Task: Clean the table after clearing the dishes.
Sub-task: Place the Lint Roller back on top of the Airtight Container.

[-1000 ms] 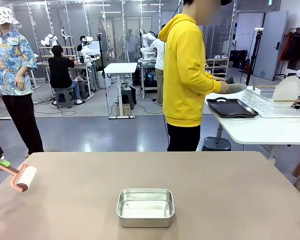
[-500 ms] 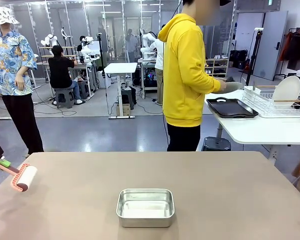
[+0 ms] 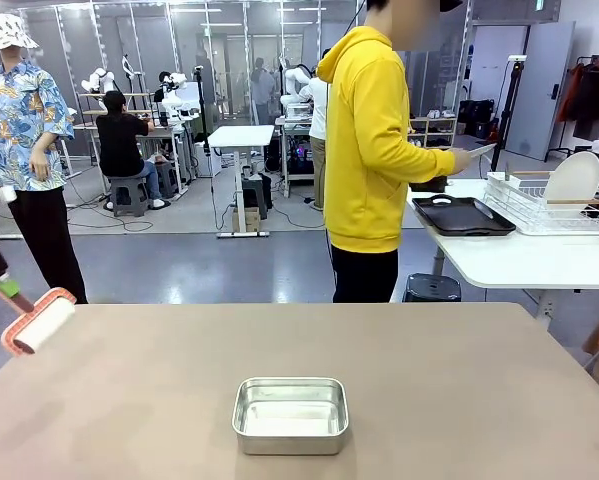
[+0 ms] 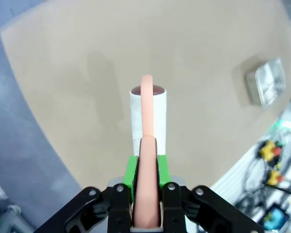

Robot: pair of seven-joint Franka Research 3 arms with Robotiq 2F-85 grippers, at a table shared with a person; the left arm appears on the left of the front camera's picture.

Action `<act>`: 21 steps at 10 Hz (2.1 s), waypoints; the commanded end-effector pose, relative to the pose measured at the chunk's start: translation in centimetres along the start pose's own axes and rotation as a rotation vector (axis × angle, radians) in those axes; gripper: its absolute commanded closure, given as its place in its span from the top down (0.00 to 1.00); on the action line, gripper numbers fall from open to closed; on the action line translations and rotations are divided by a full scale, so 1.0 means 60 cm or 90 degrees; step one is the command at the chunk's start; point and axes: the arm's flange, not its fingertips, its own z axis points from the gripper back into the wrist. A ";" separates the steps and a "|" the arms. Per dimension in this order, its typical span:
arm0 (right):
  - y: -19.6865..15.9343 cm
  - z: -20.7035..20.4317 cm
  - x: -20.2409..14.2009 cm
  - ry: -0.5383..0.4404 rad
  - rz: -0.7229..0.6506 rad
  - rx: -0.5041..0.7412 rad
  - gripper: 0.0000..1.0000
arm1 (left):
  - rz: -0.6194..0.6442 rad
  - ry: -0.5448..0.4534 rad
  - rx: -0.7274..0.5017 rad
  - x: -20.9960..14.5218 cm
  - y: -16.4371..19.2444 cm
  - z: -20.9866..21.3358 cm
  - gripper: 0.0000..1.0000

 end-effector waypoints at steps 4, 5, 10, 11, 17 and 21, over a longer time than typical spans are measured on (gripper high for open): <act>0.008 -0.004 -0.006 -0.006 0.004 0.003 1.00 | -0.478 0.102 0.143 0.153 -0.314 -0.040 0.21; 0.008 -0.004 -0.006 -0.006 0.004 0.003 1.00 | -0.536 0.142 0.127 0.183 -0.359 -0.063 0.21; 0.008 -0.004 -0.006 -0.006 0.004 0.003 1.00 | -0.706 0.245 0.014 0.255 -0.553 -0.171 0.21; 0.008 -0.004 -0.006 -0.006 0.004 0.003 1.00 | -0.718 0.253 -0.010 0.253 -0.590 -0.184 0.21; 0.008 -0.004 -0.006 -0.006 0.004 0.003 1.00 | -0.790 0.284 -0.037 0.285 -0.712 -0.306 0.21; 0.008 -0.004 -0.006 -0.006 0.004 0.003 1.00 | -0.744 0.305 -0.049 0.311 -0.741 -0.369 0.21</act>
